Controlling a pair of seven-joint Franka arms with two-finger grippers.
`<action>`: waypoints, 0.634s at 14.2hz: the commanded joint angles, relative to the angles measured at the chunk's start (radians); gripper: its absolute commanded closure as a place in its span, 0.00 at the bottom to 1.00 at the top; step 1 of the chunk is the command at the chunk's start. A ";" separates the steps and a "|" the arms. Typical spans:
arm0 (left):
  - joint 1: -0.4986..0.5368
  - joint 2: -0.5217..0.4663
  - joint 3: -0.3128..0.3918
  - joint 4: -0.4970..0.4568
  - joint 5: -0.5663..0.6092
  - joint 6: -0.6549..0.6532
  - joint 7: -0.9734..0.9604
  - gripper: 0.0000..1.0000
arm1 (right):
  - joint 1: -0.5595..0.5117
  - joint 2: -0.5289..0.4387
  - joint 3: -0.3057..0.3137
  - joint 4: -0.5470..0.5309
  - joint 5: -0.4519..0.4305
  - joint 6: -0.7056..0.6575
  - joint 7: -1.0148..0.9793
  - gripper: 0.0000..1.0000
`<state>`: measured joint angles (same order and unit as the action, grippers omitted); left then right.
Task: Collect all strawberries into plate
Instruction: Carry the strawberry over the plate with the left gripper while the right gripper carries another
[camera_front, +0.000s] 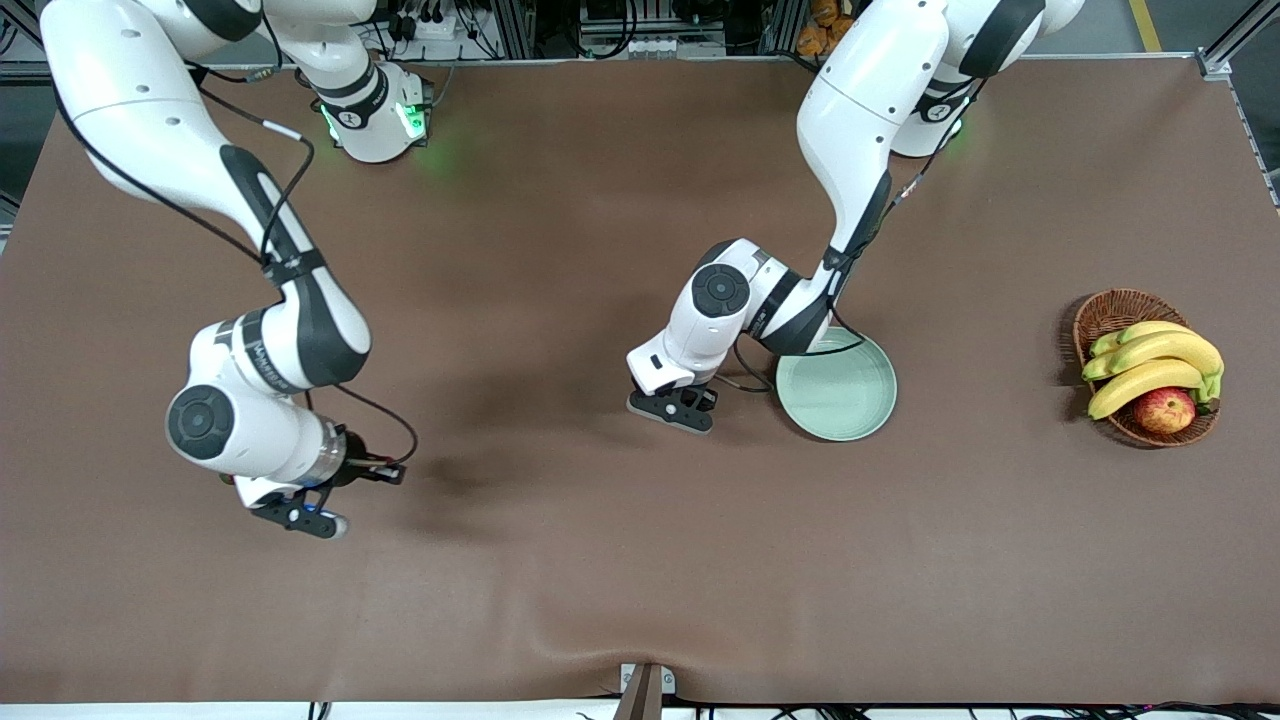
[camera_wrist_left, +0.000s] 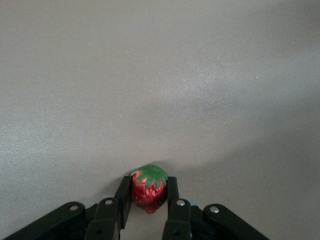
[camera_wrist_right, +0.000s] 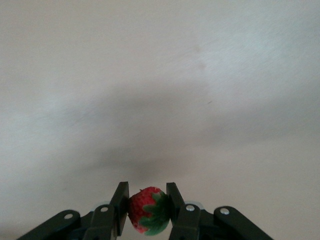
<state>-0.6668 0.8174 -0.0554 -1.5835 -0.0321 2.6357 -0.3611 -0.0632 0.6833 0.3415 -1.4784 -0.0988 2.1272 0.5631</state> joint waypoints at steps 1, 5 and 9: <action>0.001 -0.009 0.008 0.003 0.017 -0.016 -0.001 0.83 | -0.012 -0.019 0.040 -0.022 -0.005 -0.006 0.070 0.99; 0.035 -0.088 0.009 -0.022 0.017 -0.140 -0.001 0.83 | -0.014 -0.021 0.099 -0.022 -0.005 -0.003 0.151 0.99; 0.120 -0.197 0.009 -0.131 0.032 -0.154 0.042 0.83 | 0.041 -0.018 0.117 -0.020 -0.007 0.029 0.273 0.99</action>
<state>-0.5941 0.7148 -0.0407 -1.6090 -0.0265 2.4917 -0.3510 -0.0497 0.6826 0.4502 -1.4802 -0.0988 2.1328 0.7615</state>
